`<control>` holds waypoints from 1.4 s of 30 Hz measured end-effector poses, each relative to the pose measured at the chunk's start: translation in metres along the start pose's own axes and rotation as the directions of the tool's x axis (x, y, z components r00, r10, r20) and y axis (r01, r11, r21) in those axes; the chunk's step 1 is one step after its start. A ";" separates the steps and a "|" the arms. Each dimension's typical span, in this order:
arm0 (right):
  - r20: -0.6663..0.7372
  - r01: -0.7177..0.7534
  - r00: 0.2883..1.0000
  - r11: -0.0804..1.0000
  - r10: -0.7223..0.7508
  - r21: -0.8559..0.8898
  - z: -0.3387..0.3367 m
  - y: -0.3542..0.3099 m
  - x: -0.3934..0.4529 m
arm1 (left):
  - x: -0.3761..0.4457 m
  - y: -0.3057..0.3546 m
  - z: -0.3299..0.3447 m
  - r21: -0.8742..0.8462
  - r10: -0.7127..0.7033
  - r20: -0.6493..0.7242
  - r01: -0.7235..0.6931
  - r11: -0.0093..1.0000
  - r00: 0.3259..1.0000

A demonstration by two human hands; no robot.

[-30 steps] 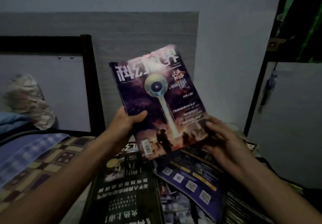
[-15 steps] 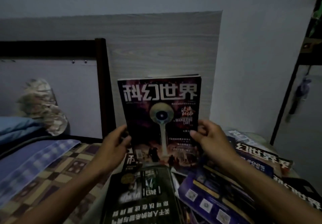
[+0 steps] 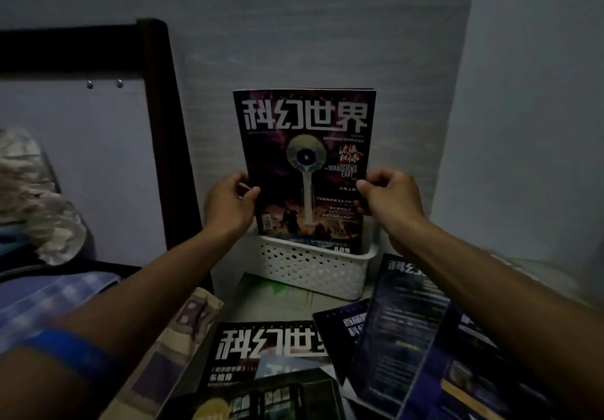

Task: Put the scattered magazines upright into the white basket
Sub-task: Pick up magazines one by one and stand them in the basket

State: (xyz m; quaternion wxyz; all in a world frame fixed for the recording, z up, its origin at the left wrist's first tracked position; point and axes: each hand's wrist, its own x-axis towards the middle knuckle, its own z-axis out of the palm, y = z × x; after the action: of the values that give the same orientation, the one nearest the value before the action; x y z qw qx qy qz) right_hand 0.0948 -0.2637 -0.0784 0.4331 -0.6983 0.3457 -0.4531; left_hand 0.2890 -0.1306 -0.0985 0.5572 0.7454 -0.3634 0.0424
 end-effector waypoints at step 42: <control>0.386 0.113 0.915 0.840 0.121 -0.531 -0.251 0.032 -0.252 | -0.268 0.163 0.020 -0.188 -0.137 0.653 0.335 0.923 0.745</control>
State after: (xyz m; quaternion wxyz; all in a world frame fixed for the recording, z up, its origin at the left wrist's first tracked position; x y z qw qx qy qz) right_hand -0.2306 -0.1289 -0.1378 0.2803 -0.8695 0.3640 -0.1816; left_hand -0.0103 -0.0338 -0.1015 0.5086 0.6656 -0.4318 -0.3344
